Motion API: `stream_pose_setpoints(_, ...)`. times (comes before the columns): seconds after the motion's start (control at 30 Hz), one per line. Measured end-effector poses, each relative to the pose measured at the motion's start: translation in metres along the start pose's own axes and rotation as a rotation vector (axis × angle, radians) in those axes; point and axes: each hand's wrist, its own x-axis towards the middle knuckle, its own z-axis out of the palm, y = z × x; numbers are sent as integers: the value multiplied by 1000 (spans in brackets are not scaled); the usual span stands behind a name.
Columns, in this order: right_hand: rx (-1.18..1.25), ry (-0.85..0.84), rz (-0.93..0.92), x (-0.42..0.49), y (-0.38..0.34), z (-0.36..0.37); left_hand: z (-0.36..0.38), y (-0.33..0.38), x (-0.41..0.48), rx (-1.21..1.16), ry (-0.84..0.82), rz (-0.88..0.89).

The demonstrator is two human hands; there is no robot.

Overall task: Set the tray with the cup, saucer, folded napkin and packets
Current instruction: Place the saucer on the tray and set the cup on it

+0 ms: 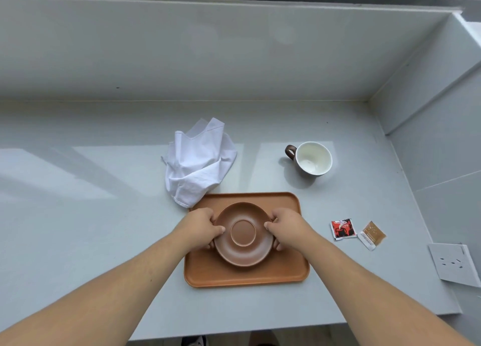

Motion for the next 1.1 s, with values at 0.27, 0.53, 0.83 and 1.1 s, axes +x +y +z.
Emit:
stream_pose_setpoints(0.27,-13,20,-31,9,6,8,1,-5,3,53,-2,-18)
stream_pose_setpoints(0.53,-30,94,-55,6,10,-6,-4,8,5,494,287,72)
stream_pose_setpoints(0.83,201,511,-90,12,25,-83,-3,109,45,361,161,295)
stream_pose_setpoints(1.1,550,514,56,58,40,-137,14,211,115,279,131,317)
